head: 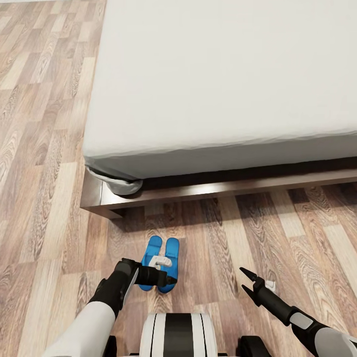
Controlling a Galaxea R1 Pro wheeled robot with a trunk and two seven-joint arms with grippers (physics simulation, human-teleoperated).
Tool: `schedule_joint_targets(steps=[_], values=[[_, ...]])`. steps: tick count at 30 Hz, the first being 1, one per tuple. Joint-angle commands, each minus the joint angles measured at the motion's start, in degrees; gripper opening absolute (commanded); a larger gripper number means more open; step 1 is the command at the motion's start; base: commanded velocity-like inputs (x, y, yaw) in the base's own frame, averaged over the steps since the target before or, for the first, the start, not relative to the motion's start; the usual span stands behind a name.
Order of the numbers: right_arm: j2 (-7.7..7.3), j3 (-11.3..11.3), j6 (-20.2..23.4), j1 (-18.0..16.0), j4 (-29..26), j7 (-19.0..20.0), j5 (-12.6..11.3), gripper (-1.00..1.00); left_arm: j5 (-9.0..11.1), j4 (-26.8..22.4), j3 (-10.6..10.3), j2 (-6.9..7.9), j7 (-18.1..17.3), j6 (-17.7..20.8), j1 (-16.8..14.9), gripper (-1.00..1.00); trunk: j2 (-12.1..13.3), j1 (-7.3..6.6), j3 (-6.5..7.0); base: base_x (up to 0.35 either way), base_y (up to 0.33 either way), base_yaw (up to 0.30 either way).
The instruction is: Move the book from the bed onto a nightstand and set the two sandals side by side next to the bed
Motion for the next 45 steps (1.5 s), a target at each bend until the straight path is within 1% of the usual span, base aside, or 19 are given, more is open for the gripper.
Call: schedule_joint_targets(steps=[1,4,10,13,16,20,23,26,31,35,36,38,41,45], values=[[-0.03,0.1,0.5,-0.1,0.2,0.2,-0.5,1.0,-0.6,-0.1,0.4,-0.1,-0.5,0.3,0.0,1.0,0.0,-0.01,-0.03,0.0,0.0,0.0],[-0.03,0.1,0.5,-0.1,0.2,0.2,-0.5,1.0,-0.7,0.0,0.4,-0.1,-0.5,0.4,0.0,1.0,0.0,-0.01,-0.03,0.0,0.0,0.0],[-0.03,0.1,0.5,-0.1,0.2,0.2,-0.5,1.0,-0.6,0.0,0.4,-0.1,-0.9,0.5,0.0,1.0,0.1,-0.16,1.3,0.0,0.0,0.0],[-0.03,0.1,0.5,-0.1,0.2,0.2,-0.6,1.0,-0.6,-0.1,0.8,-0.1,-1.2,0.6,0.0,1.0,0.1,-0.24,1.96,0.0,0.0,0.0],[-0.03,0.1,0.5,-0.1,0.2,0.2,-0.6,1.0,-0.5,-0.2,1.8,-0.1,-1.5,0.6,0.0,1.0,0.1,-0.32,2.63,0.0,0.0,0.0],[0.01,0.1,0.5,-0.1,0.2,0.0,-0.6,1.0,0.1,-0.2,4.3,-0.05,-2.6,0.6,0.0,1.0,0.2,-0.42,3.51,0.0,0.0,0.0],[0.03,0.1,0.5,-0.1,0.2,0.0,-0.6,1.0,1.2,-0.2,6.5,0.58,-5.5,0.6,0.0,1.0,0.2,-0.5,4.18,0.0,0.0,0.0],[0.04,0.1,0.6,-0.1,0.2,0.0,-0.6,1.0,2.3,-0.2,8.2,1.5,-10.4,0.5,0.0,1.0,0.3,-0.58,4.84,0.0,0.0,0.0],[0.05,0.1,0.6,-0.1,0.2,-0.1,-0.6,1.0,3.0,-0.2,9.6,3.86,-19.4,0.4,0.0,1.0,0.3,-0.7,5.95,0.0,0.0,0.0],[0.05,0.1,0.5,-0.1,0.2,-0.1,-0.6,1.0,3.3,-0.2,10.7,5.9,-24.5,0.4,0.0,1.0,0.4,-0.81,6.83,0.0,0.0,0.0],[0.06,0.1,0.5,-0.1,0.2,-0.1,-0.6,1.0,3.5,-0.1,11.3,6.4,-25.3,0.4,0.1,1.0,0.4,-0.83,7.06,0.0,0.0,0.0],[0.06,0.1,0.5,-0.1,0.2,-0.1,-0.6,1.0,4.0,0.1,13.2,7.21,-26.5,0.4,0.2,1.0,0.4,-0.89,7.5,0.0,0.0,0.0],[0.06,0.1,0.4,-0.1,0.2,-0.2,-0.6,1.0,4.8,0.5,17.3,7.94,-27.5,0.4,0.4,1.0,0.5,-0.96,8.16,0.0,0.0,0.0],[0.06,0.1,0.4,-0.1,0.2,-0.3,-0.6,1.0,5.3,1.0,23.0,8.45,-28.1,0.3,0.7,1.0,0.5,-1.07,9.05,0.0,0.0,0.0]])
